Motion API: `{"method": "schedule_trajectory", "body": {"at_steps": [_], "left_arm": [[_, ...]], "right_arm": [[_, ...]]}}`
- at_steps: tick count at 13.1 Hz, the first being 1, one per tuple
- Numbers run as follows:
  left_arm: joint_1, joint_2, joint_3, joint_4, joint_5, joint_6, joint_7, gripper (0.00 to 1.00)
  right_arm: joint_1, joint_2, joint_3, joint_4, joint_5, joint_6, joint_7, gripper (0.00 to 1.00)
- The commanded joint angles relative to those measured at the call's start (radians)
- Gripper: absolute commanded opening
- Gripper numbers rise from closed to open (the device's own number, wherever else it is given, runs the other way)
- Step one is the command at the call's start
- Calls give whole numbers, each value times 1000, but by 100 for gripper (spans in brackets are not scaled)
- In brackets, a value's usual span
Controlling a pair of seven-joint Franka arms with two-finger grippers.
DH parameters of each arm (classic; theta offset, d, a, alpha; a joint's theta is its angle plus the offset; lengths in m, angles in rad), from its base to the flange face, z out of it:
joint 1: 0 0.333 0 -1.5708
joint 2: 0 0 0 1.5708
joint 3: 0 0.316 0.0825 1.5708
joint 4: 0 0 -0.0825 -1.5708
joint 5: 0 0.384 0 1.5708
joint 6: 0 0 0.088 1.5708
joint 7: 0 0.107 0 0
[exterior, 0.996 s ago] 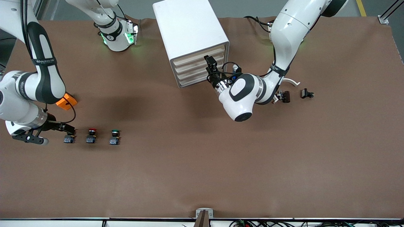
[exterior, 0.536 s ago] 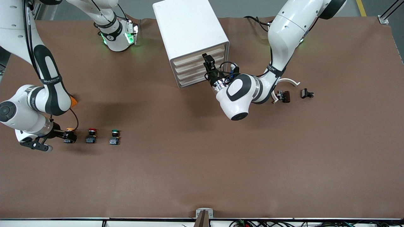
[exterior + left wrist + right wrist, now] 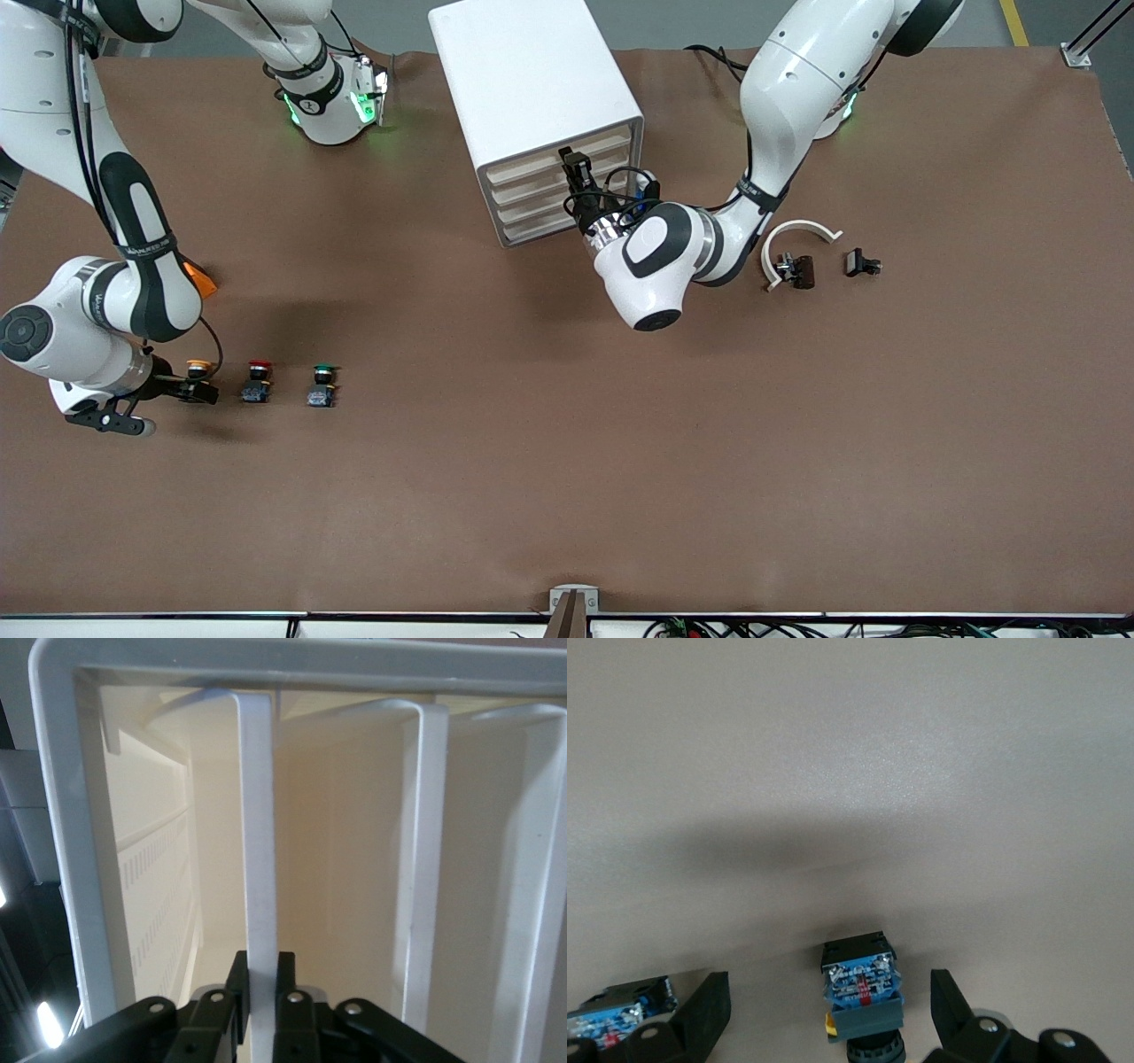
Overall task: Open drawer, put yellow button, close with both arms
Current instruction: 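Pull the drawer open with the left gripper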
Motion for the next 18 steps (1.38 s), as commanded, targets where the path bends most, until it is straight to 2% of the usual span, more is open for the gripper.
{"method": "schedule_trajectory", "body": {"at_steps": [1,4,8,11,12,14,15,16,17,18], "left_arm": [[-1,12,-3,19,-21,-9,-17,0],[5,11,6,22,-17,-2,-20,0],[22,30,43,83,-14,24,-21,0],[23,38,96,106,-14,44,-14,0],[23,40,110,117,-14,44,-11,0],[23,63,129,154,-14,52,-11,0],[26,70,130,163,-14,63,-11,0],[29,70,130,163,-14,73,-9,0],[33,72,133,169,-14,80,-9,0],[37,72,135,171,-16,83,-9,0]], "right_arm": [[-30,25,21,31,1,-12,-81,100],[-33,33,21,35,1,-15,-93,100],[-33,36,21,35,1,-15,-95,100],[-31,37,21,35,1,-15,-96,59],[-31,39,21,35,1,-15,-96,51],[-31,45,21,35,1,-13,-107,50],[-31,47,21,35,1,-13,-110,41],[-31,47,21,35,1,-16,-110,16],[-30,45,21,35,1,-19,-116,0],[-30,42,22,37,1,-22,-118,0]]}}
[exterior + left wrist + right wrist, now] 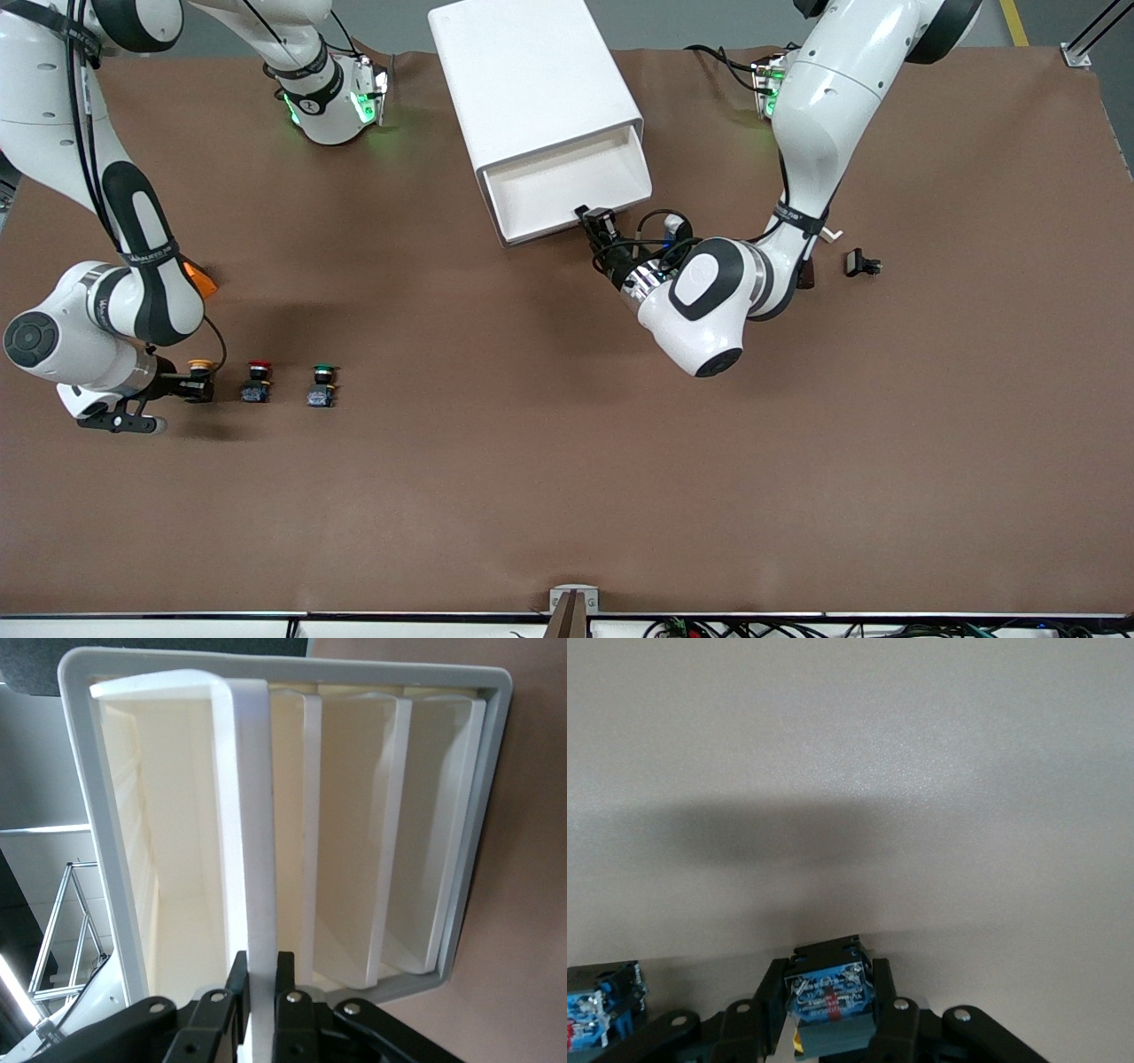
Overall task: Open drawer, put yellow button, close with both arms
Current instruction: 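Carry the yellow button toward the drawer while the left gripper releases it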
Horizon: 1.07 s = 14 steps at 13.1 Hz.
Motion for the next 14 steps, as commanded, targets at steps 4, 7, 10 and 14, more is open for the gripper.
{"method": "schedule_trajectory", "body": {"at_steps": [4,7,10,14], "left_arm": [[15,41,16,52,-15,68,-9,1],[26,41,16,61,-13,68,-9,7],[42,41,16,64,-7,68,-9,9],[52,35,18,93,-5,68,3,100]], "right_arm": [[-10,4,23,170,1,-263,-17,0],[-4,-2,41,278,3,-441,-9,0],[6,-51,59,314,35,-566,52,0],[79,-171,60,312,94,-759,272,0]]}}
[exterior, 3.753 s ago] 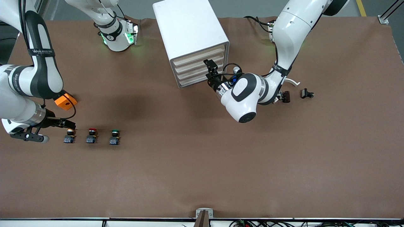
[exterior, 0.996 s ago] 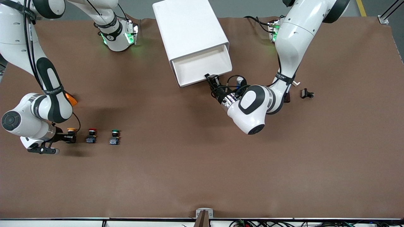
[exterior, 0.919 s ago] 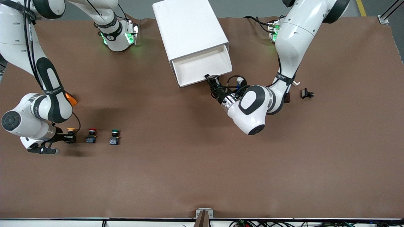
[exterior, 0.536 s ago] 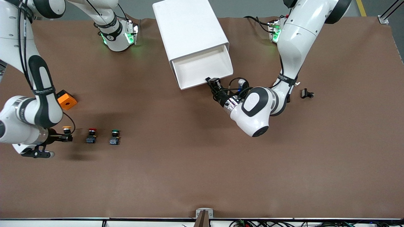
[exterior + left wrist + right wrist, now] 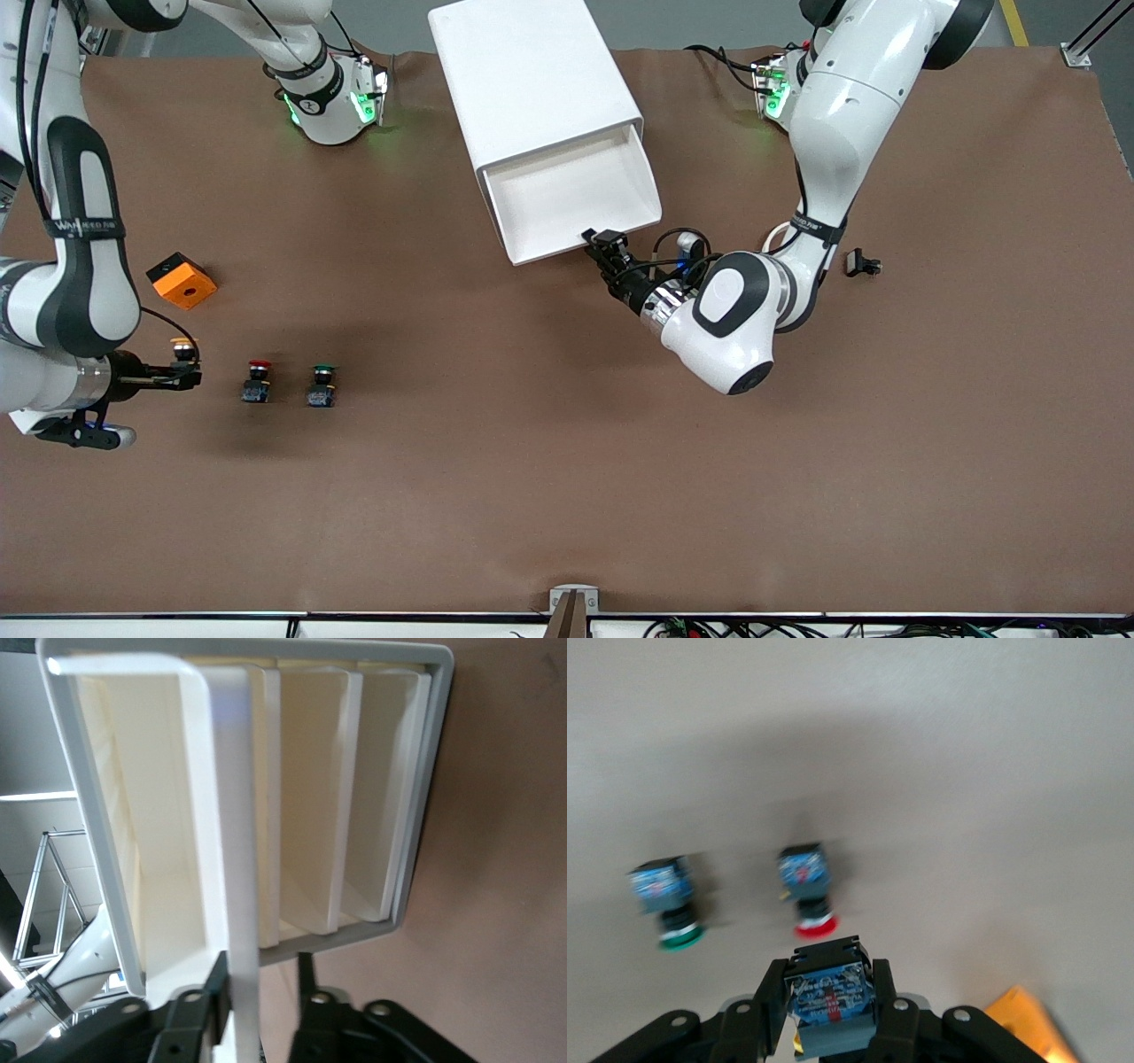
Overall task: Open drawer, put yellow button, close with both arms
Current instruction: 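Carry the yellow button toward the drawer while the left gripper releases it, then lower the yellow button into the open drawer and open the right gripper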
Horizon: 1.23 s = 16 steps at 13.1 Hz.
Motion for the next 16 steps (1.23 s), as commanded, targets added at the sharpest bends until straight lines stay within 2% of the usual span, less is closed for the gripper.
{"method": "schedule_trajectory", "body": {"at_steps": [1,3,6,8,10,12,16], "left_arm": [[16,25,11,75,-5,6,0,100],[24,22,14,116,0,3,22,100],[48,14,14,168,70,4,132,100],[86,14,11,170,124,4,249,100],[99,-12,11,173,199,4,395,100],[106,-32,11,176,275,4,491,100],[116,-80,23,190,450,29,757,100]], "right_arm": [[52,-105,1,-20,60,-124,172,0],[130,-173,1,-18,89,-215,365,0],[315,-259,4,-20,124,-305,714,0],[444,-281,5,-6,181,-306,987,0],[597,-277,2,38,183,-296,1195,0],[714,-273,2,63,186,-255,1396,0],[949,-256,-1,59,175,-51,1792,0]]}}
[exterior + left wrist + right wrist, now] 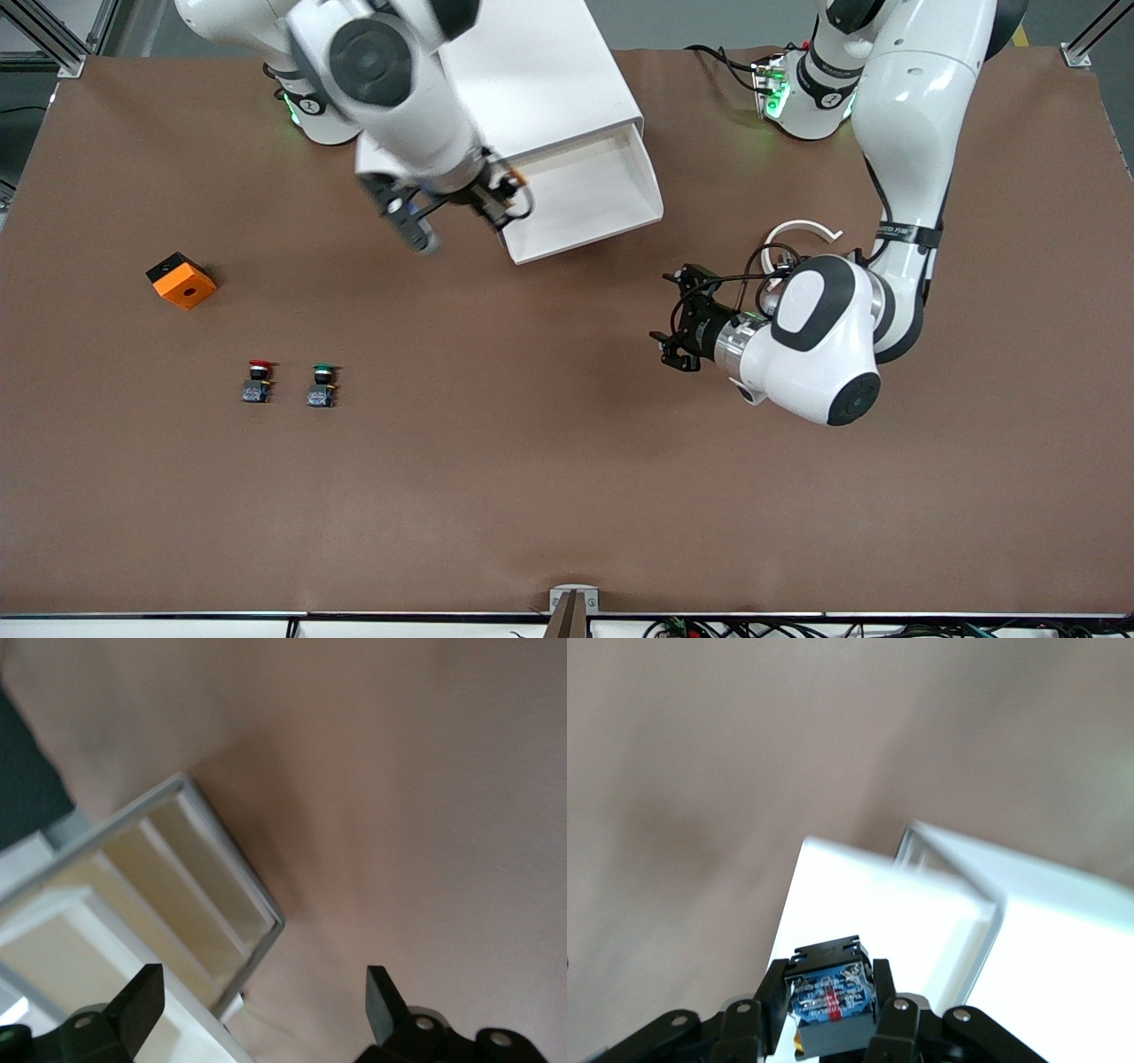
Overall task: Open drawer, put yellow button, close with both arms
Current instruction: 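Lower the yellow button into the open drawer and open the right gripper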
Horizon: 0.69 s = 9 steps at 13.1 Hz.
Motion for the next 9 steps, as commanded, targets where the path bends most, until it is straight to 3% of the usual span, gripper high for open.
{"method": "schedule_trajectory", "body": {"at_steps": [1,4,7,9], "left_arm": [[5,-51,28,-4,86,29,152,100],[2,-112,43,-7,202,33,344,100],[5,-169,36,-13,300,33,536,100],[3,-201,33,-22,354,33,761,100]], "right_arm": [[121,30,-21,12,-1,98,216,0],[210,73,-21,12,-51,141,350,0],[218,91,-21,4,-65,128,373,0],[217,94,-21,-11,-85,122,372,0]]}}
